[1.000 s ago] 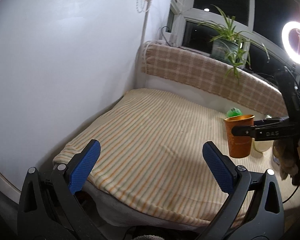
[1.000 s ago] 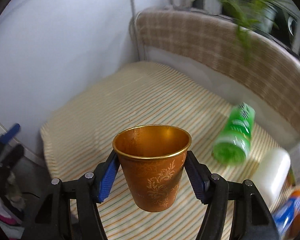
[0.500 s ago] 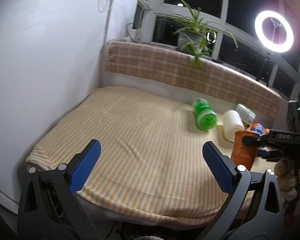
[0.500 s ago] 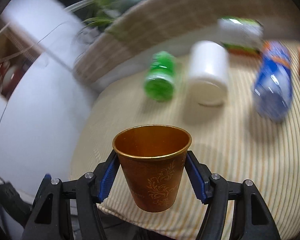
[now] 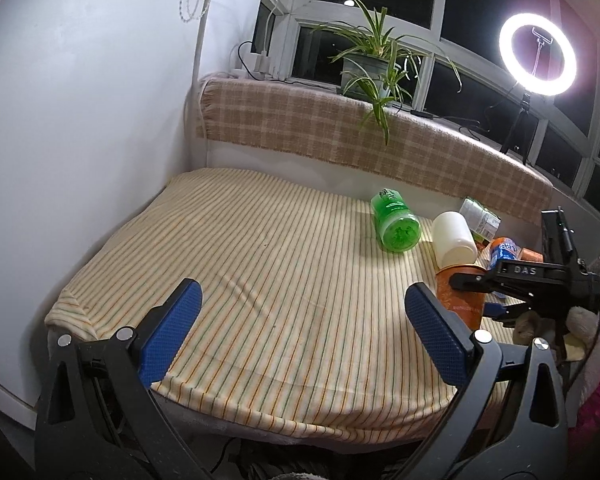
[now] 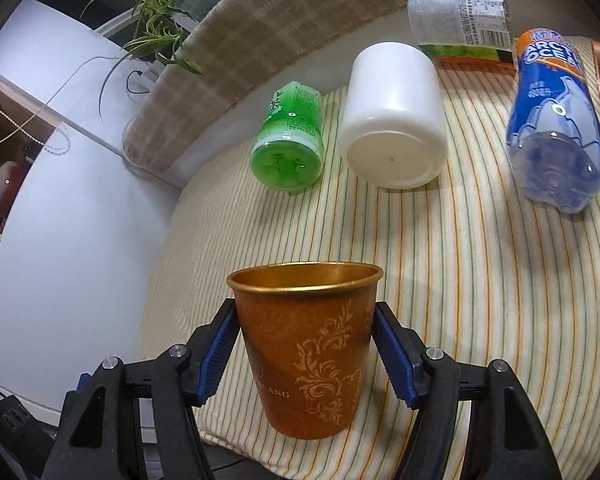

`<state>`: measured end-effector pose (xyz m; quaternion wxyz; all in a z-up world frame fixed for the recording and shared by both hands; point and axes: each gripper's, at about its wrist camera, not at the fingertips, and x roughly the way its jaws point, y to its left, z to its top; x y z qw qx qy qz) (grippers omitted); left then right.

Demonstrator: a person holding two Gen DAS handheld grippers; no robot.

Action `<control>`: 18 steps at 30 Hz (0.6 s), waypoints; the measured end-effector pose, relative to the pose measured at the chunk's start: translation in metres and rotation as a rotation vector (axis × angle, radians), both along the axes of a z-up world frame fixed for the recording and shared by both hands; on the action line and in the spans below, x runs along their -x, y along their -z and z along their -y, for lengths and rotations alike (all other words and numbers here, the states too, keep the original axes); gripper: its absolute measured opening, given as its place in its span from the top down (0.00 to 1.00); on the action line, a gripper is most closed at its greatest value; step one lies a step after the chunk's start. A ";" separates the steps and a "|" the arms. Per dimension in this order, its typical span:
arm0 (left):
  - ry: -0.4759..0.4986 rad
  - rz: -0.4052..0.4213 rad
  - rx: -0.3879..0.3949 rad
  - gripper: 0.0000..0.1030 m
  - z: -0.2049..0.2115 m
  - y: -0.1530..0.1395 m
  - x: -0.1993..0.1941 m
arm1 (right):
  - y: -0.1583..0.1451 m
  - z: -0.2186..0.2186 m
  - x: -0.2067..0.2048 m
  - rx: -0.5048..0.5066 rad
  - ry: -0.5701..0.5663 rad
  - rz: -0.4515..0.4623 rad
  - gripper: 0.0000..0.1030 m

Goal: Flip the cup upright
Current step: 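Lower the cup upright onto the table and open the right gripper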

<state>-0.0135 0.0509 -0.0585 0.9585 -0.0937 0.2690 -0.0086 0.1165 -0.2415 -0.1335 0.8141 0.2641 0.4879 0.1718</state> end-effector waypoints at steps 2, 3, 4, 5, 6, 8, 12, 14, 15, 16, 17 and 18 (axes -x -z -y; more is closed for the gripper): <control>0.015 -0.003 0.005 0.00 0.001 -0.001 -0.003 | -0.003 0.001 0.002 0.003 -0.003 0.009 0.26; 0.029 -0.009 0.015 0.01 0.002 -0.001 -0.005 | -0.006 0.003 0.004 0.006 -0.003 0.023 0.24; 0.042 -0.016 0.027 0.03 0.003 -0.001 -0.008 | -0.010 0.005 0.007 0.009 -0.003 0.036 0.18; 0.064 -0.031 0.047 0.03 0.004 0.000 -0.014 | -0.015 0.007 0.012 0.015 -0.005 0.057 0.16; 0.080 -0.042 0.059 0.04 0.005 0.001 -0.018 | -0.021 0.010 0.018 0.030 -0.008 0.082 0.16; 0.130 -0.082 0.104 0.05 0.011 0.004 -0.031 | -0.030 0.017 0.028 0.051 -0.005 0.120 0.16; 0.267 -0.175 0.190 0.06 0.032 0.009 -0.058 | -0.047 0.041 0.062 0.107 0.033 0.187 0.16; 0.332 -0.208 0.201 0.08 0.048 0.008 -0.071 | -0.050 0.055 0.080 0.139 0.063 0.202 0.16; 0.357 -0.220 0.202 0.08 0.054 0.007 -0.076 | -0.050 0.064 0.090 0.152 0.081 0.204 0.16; 0.395 -0.236 0.205 0.08 0.063 0.005 -0.084 | -0.050 0.072 0.097 0.157 0.096 0.201 0.16; 0.426 -0.249 0.208 0.08 0.070 0.004 -0.089 | -0.049 0.080 0.106 0.160 0.115 0.195 0.16; 0.460 -0.269 0.210 0.08 0.078 0.004 -0.097 | -0.047 0.088 0.114 0.160 0.134 0.187 0.16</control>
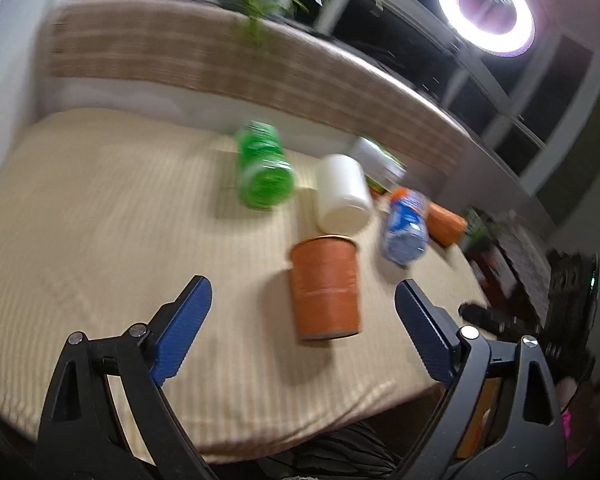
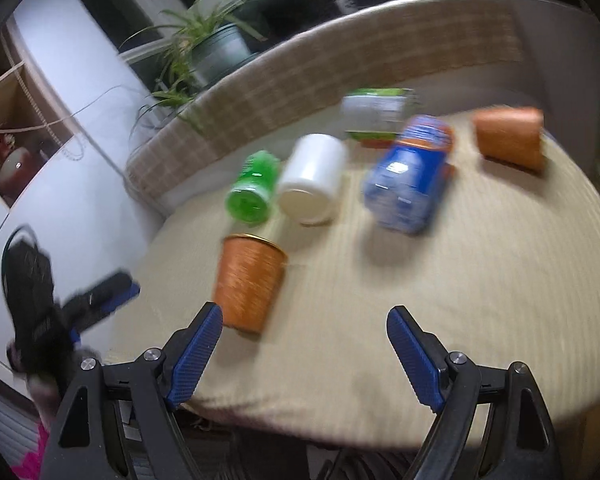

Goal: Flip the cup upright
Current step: 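Close the left gripper around the upright orange cup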

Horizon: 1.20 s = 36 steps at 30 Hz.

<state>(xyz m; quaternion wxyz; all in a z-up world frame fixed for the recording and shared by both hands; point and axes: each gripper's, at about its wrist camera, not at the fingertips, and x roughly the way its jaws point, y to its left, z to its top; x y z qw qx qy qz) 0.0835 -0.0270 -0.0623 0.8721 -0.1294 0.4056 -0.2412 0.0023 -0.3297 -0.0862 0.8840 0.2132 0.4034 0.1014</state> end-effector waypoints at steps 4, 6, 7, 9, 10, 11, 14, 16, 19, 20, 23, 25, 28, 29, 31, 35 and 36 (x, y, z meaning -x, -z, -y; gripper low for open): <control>0.088 -0.081 0.002 0.20 0.021 0.006 -0.029 | 0.006 0.024 0.022 -0.013 0.068 -0.020 0.16; 0.117 -0.137 0.017 0.20 0.028 0.013 -0.041 | 0.008 0.036 0.032 -0.018 0.108 -0.024 0.16; 0.132 -0.178 0.027 0.20 0.031 0.019 -0.049 | 0.009 0.039 0.035 -0.020 0.123 -0.025 0.16; 0.159 -0.230 0.042 0.20 0.036 0.026 -0.057 | 0.011 0.046 0.040 -0.030 0.151 -0.030 0.16; 0.174 -0.257 0.045 0.20 0.039 0.031 -0.063 | 0.012 0.050 0.042 -0.034 0.162 -0.034 0.16; 0.178 -0.271 0.045 0.20 0.041 0.033 -0.066 | 0.013 0.052 0.043 -0.035 0.170 -0.037 0.16; 0.177 -0.305 0.034 0.21 0.046 0.043 -0.077 | 0.014 0.055 0.045 -0.035 0.177 -0.041 0.16; 0.175 -0.333 0.039 0.25 0.047 0.049 -0.084 | 0.015 0.054 0.045 -0.037 0.174 -0.044 0.16; 0.178 -0.354 0.048 0.25 0.050 0.055 -0.092 | 0.016 0.052 0.045 -0.037 0.168 -0.046 0.16; 0.178 -0.357 0.047 0.25 0.050 0.056 -0.093 | 0.016 0.052 0.044 -0.036 0.167 -0.047 0.16; 0.186 -0.366 0.046 0.26 0.054 0.060 -0.096 | 0.018 0.052 0.043 -0.037 0.169 -0.050 0.16; 0.192 -0.369 0.043 0.28 0.057 0.061 -0.097 | 0.018 0.053 0.043 -0.039 0.174 -0.052 0.16; 0.194 -0.380 0.035 0.29 0.061 0.065 -0.100 | 0.019 0.054 0.043 -0.039 0.176 -0.053 0.16; 0.196 -0.387 0.035 0.30 0.063 0.067 -0.101 | 0.019 0.054 0.043 -0.040 0.176 -0.054 0.16; 0.196 -0.394 0.033 0.32 0.065 0.070 -0.103 | 0.019 0.055 0.043 -0.040 0.178 -0.055 0.16; 0.200 -0.393 0.031 0.34 0.069 0.073 -0.103 | 0.021 0.057 0.043 -0.041 0.184 -0.059 0.16; 0.200 -0.387 0.028 0.34 0.069 0.072 -0.102 | 0.021 0.058 0.043 -0.041 0.185 -0.061 0.16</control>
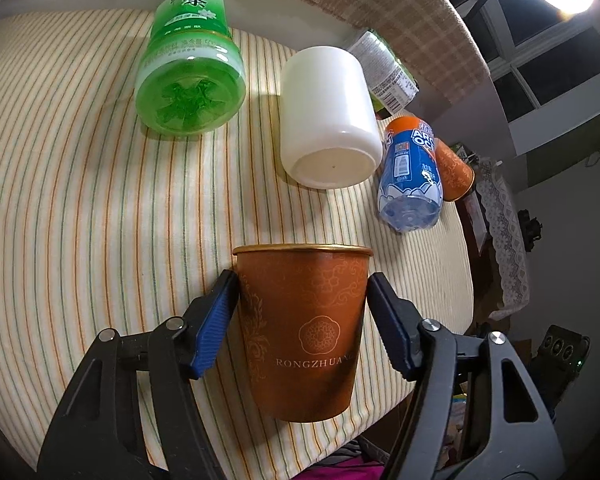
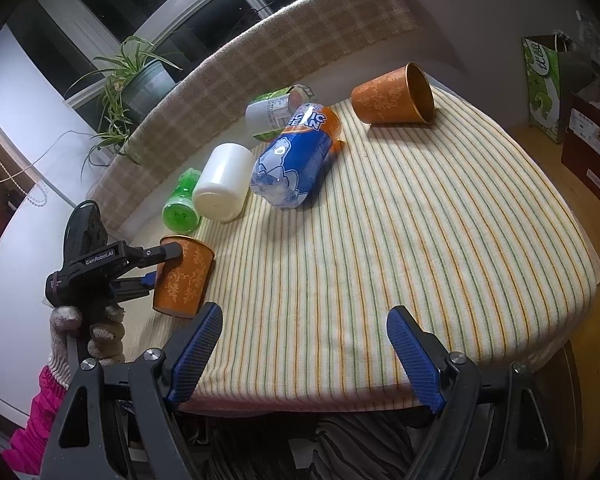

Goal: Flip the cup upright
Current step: 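Close the left gripper around the upright orange cup, then lift the orange cup with the left gripper and hold it upright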

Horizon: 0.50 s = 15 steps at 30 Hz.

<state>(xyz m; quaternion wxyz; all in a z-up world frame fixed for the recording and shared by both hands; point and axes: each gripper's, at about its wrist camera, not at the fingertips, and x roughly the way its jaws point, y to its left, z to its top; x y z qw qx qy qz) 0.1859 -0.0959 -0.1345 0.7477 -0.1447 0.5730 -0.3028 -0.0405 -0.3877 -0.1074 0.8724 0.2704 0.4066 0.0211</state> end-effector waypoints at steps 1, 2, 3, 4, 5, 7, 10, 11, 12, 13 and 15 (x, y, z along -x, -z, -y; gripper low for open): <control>-0.001 0.005 -0.002 0.34 0.000 0.000 0.001 | 0.000 0.000 0.000 0.000 0.002 -0.001 0.16; -0.004 0.013 -0.005 0.34 0.000 -0.001 0.002 | 0.000 0.000 0.000 -0.001 0.001 -0.001 0.16; -0.008 0.026 -0.009 0.34 -0.001 -0.003 0.004 | 0.000 0.000 -0.001 -0.001 -0.001 0.000 0.16; -0.011 0.034 -0.011 0.34 -0.001 -0.005 0.006 | 0.000 0.000 -0.001 0.000 -0.003 0.000 0.16; -0.016 0.049 -0.014 0.34 -0.002 -0.007 0.008 | 0.000 -0.001 -0.001 0.001 -0.006 0.001 0.16; -0.030 0.088 -0.021 0.34 -0.004 -0.012 0.013 | 0.000 -0.004 -0.003 -0.002 -0.014 0.001 0.16; -0.041 0.142 -0.036 0.34 -0.005 -0.019 0.022 | 0.000 -0.011 -0.007 -0.001 -0.030 0.004 0.16; -0.044 0.164 -0.042 0.34 -0.006 -0.021 0.026 | -0.001 -0.014 -0.008 0.001 -0.036 0.007 0.16; -0.047 0.182 -0.049 0.35 -0.006 -0.023 0.029 | -0.002 -0.017 -0.010 0.005 -0.043 0.009 0.16; -0.052 0.208 -0.058 0.35 -0.008 -0.026 0.033 | -0.003 -0.021 -0.011 0.010 -0.052 0.011 0.16; -0.067 0.243 -0.070 0.35 -0.010 -0.030 0.039 | -0.004 -0.026 -0.013 0.018 -0.065 0.014 0.16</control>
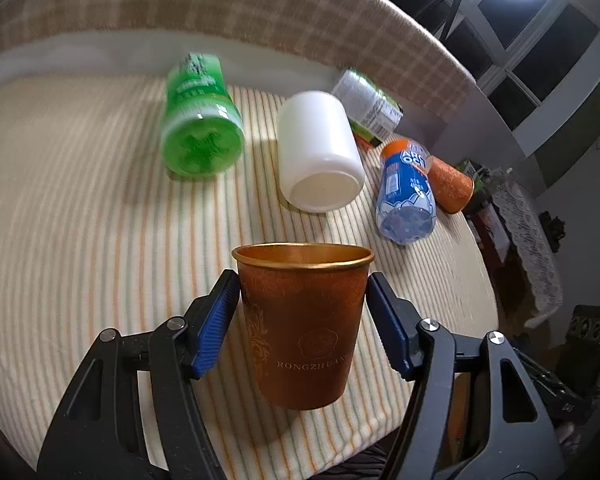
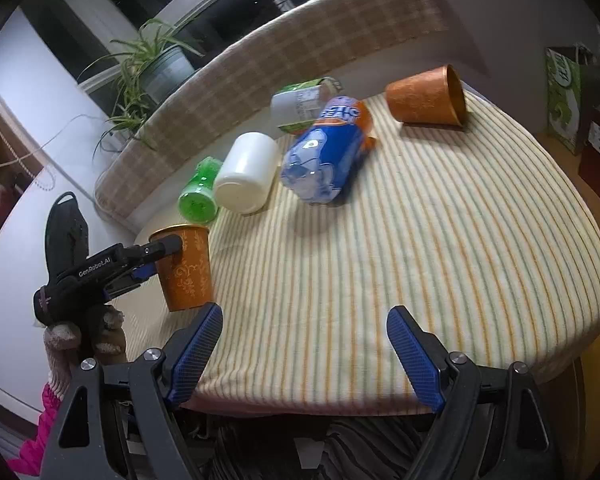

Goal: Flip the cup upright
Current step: 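Lift the orange cup with the left gripper and hold it upright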

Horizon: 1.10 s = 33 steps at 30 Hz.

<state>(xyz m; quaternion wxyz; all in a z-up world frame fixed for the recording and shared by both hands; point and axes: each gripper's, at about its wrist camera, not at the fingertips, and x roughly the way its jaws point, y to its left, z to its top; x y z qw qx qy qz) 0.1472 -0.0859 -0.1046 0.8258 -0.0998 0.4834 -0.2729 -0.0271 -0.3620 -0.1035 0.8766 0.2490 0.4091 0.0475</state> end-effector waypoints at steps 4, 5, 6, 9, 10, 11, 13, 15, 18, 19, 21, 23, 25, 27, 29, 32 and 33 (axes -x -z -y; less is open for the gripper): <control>-0.036 0.070 -0.018 0.35 -0.007 -0.009 0.010 | -0.002 -0.007 -0.004 0.010 -0.014 0.003 0.16; -0.047 0.090 -0.023 0.35 -0.009 -0.012 0.013 | -0.002 -0.008 -0.004 0.011 -0.018 0.004 0.16; -0.055 0.110 -0.029 0.35 -0.010 -0.014 0.015 | -0.002 -0.010 -0.005 0.013 -0.022 0.004 0.16; -0.073 0.157 -0.047 0.35 -0.014 -0.020 0.021 | -0.003 -0.014 -0.006 0.018 -0.029 0.005 0.16; -0.078 0.171 -0.054 0.35 -0.014 -0.021 0.023 | -0.003 -0.015 -0.007 0.020 -0.031 0.005 0.16; -0.082 0.182 -0.059 0.35 -0.014 -0.023 0.025 | -0.003 -0.016 -0.007 0.020 -0.033 0.006 0.16; -0.090 0.204 -0.068 0.35 -0.014 -0.024 0.028 | -0.003 -0.018 -0.008 0.021 -0.036 0.005 0.16; -0.093 0.223 -0.076 0.35 -0.014 -0.025 0.030 | -0.003 -0.019 -0.008 0.027 -0.037 0.005 0.16; -0.094 0.240 -0.090 0.35 -0.013 -0.025 0.031 | -0.005 -0.021 -0.008 0.036 -0.039 0.010 0.16; -0.094 0.243 -0.092 0.35 -0.013 -0.025 0.031 | -0.005 -0.022 -0.008 0.038 -0.038 0.011 0.16; -0.094 0.248 -0.096 0.35 -0.012 -0.024 0.030 | -0.006 -0.021 -0.007 0.041 -0.037 0.014 0.16; -0.098 0.258 -0.105 0.35 -0.011 -0.023 0.028 | -0.006 -0.021 -0.007 0.049 -0.033 0.014 0.16; -0.101 0.266 -0.111 0.35 -0.009 -0.022 0.026 | -0.006 -0.021 -0.006 0.049 -0.030 0.014 0.16; -0.103 0.272 -0.115 0.35 -0.008 -0.022 0.024 | -0.006 -0.020 -0.005 0.048 -0.028 0.012 0.16; -0.104 0.287 -0.128 0.36 -0.005 -0.020 0.023 | -0.006 -0.019 -0.005 0.049 -0.025 0.011 0.16; -0.097 0.297 -0.142 0.35 -0.001 -0.017 0.023 | -0.006 -0.019 -0.005 0.049 -0.023 0.013 0.16; -0.094 0.297 -0.146 0.35 -0.001 -0.016 0.024 | -0.006 -0.019 -0.004 0.050 -0.023 0.014 0.16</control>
